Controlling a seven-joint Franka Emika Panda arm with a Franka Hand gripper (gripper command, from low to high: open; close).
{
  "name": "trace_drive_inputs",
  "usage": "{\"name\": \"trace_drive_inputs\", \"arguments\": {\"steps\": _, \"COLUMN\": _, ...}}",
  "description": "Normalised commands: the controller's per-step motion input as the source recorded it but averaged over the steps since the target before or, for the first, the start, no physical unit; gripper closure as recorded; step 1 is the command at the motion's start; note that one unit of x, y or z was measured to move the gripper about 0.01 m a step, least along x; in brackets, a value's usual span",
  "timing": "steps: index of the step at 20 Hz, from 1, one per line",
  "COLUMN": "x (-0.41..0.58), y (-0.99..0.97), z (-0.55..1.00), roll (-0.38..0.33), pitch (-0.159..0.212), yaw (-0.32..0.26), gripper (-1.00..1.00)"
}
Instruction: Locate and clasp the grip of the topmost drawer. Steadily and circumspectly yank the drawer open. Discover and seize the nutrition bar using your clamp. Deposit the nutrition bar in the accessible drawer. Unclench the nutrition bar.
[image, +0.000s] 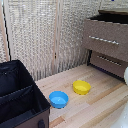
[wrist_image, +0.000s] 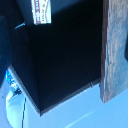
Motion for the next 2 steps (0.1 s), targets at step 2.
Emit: {"name": "trace_drive_inputs", "arguments": {"steps": 2, "x": 0.091, "y": 0.0, "z": 0.01, "roll": 0.0, "pitch": 0.029, "yaw": 0.0, "gripper": -1.0}}
